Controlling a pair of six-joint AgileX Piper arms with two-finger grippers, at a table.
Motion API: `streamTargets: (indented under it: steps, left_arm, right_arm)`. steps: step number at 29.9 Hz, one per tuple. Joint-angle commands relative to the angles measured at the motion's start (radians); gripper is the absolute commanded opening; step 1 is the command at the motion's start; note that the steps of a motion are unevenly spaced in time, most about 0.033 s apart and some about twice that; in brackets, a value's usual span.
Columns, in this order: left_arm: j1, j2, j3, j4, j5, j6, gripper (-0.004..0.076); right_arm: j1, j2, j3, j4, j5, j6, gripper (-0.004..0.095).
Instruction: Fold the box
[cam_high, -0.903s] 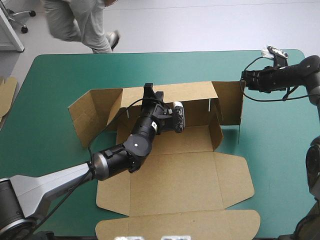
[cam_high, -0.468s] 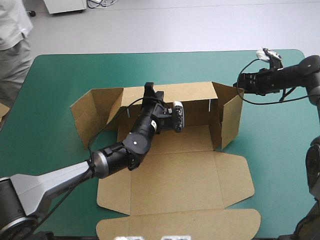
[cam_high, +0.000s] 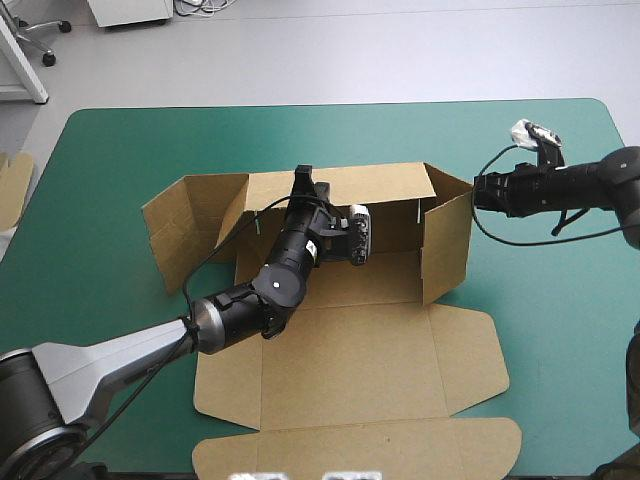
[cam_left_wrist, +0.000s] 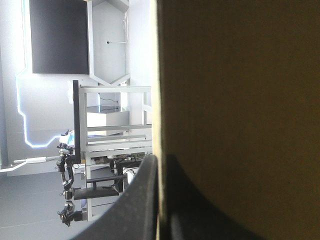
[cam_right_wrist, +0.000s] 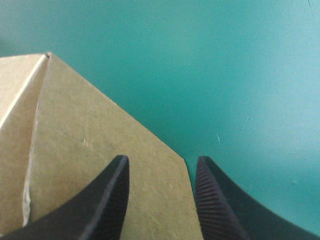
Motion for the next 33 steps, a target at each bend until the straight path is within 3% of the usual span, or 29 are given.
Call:
streamTargets:
  steps: [1,5,9,16,22,33]
  left_arm:
    - [0.000,-0.038,-0.031,0.040,0.026,-0.009,-0.0015]
    - [0.000,-0.038,-0.031,0.040,0.026,-0.020,-0.0015]
    - [0.000,-0.038,-0.031,0.040,0.024,-0.035,-0.0014]
    - [0.000,-0.038,-0.031,0.040,0.024,-0.037,-0.0014]
    - [0.000,-0.038,-0.031,0.040,0.024,-0.037,-0.0015]
    - [0.000,-0.038,-0.031,0.040,0.024,-0.037,-0.0014]
  right_arm:
    - [-0.002,-0.115,0.071,0.117,-0.080,-0.090,0.0376]
    - [-0.002,-0.171,0.170,0.196,-0.149,-0.231,0.0376]
    - [-0.002,-0.192,0.232,0.282,-0.150,-0.333,0.0376]
    - [-0.002,-0.212,0.300,0.339,-0.156,-0.420,0.0376]
    - [0.010,-0.263,0.362,0.345,-0.173,-0.451,0.0376]
    - [0.192,-0.335,0.425,0.268,-0.318,-0.435,0.0376]
